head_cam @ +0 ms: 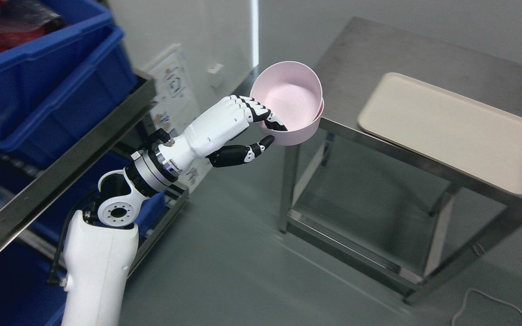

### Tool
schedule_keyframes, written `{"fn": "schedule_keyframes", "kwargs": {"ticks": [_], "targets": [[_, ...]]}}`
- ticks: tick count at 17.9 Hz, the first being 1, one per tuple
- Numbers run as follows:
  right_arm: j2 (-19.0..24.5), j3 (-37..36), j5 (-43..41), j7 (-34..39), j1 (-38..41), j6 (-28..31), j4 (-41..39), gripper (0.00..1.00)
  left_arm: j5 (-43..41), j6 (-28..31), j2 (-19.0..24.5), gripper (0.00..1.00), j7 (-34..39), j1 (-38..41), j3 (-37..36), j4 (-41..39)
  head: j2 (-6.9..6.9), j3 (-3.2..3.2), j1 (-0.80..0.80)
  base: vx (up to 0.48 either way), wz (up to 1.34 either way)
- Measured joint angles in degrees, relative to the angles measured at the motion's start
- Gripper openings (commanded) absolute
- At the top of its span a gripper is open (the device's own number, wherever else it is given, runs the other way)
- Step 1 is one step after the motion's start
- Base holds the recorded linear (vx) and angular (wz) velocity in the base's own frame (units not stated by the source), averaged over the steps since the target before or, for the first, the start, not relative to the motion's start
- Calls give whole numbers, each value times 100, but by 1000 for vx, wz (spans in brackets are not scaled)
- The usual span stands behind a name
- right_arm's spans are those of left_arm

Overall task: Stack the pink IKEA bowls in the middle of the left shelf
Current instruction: 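Carry the stacked bowls toward the blue bin shelf while turning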

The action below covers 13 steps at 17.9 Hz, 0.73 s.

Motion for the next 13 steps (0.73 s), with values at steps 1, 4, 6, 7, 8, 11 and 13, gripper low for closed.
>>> {"fn": "schedule_keyframes", "kwargs": {"ticks": [1,4,6,7,8,11,13], "targets": [[0,0,0,0,0,0,0,100,0,0,0,2,0,0,11,-5,0,0,0,-54,1142],[0,0,0,0,-1,0,0,100,1,0,0,2,10,0,35,-23,0,0,0,-24,1180],[0,0,0,0,-1,0,0,100,18,-4,0,2,13,-7,48,-66,0,0,0,1,1139],[0,0,0,0,-1,0,0,100,52,-35,0,2,13,-21,49,-100,0,0,0,7,1036],[0,0,0,0,-1,0,0,100,100,-68,0,2,13,-42,33,-142,0,0,0,7,1036],[0,0,0,0,-1,0,0,100,222,-136,0,1,33,-136,-10,-286,0,0,0,21,896],[0,0,0,0,-1,0,0,100,270,-159,0,1,39,-192,12,-367,0,0,0,23,771]]}}
